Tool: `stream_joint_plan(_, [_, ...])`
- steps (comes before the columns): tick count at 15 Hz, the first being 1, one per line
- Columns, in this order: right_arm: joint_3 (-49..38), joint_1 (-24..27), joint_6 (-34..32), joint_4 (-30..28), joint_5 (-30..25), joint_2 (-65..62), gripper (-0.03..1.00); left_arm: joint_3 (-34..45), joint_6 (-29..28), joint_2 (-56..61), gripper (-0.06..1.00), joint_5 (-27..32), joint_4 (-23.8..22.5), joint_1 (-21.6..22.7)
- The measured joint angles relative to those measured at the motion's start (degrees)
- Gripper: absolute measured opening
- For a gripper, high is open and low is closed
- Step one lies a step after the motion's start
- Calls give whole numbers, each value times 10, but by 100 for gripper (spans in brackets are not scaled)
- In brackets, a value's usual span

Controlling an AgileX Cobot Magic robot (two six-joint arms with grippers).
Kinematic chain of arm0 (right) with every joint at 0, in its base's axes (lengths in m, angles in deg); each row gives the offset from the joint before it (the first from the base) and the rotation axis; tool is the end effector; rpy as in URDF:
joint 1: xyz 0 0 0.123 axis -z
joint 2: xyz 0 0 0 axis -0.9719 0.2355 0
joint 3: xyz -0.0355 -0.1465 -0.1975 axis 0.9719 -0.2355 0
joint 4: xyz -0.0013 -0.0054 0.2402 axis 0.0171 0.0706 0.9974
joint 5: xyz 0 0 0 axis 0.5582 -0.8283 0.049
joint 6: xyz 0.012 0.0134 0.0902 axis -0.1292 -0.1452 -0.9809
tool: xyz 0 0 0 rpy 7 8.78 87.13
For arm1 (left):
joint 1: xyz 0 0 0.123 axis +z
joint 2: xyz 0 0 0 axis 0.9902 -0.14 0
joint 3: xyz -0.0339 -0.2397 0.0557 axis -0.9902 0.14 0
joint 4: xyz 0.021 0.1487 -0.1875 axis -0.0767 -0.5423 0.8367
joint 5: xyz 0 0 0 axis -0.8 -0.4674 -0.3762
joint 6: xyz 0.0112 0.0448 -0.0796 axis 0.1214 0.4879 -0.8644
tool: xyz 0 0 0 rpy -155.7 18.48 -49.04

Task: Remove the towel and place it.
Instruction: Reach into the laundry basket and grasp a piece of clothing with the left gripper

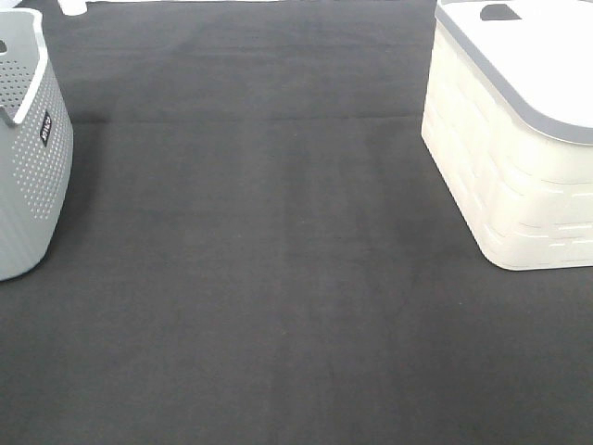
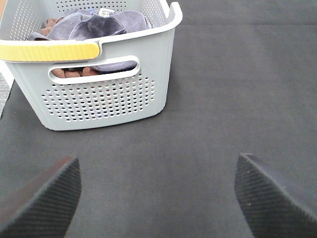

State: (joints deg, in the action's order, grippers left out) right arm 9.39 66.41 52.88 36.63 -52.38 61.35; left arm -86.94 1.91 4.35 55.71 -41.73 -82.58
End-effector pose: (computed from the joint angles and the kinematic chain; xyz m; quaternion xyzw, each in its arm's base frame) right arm 0.0234 -0.0042 0.2725 -0.0719 0.8452 -0.0050 0.5296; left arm 0.0214 -0.0025 0.2748 0.0009 0.8459 -0.0201 0.5330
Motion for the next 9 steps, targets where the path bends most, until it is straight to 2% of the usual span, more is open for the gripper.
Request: stream_joint_plan(9, [0,0,0,0,0,0,70,0,0,0,79,0,0,0])
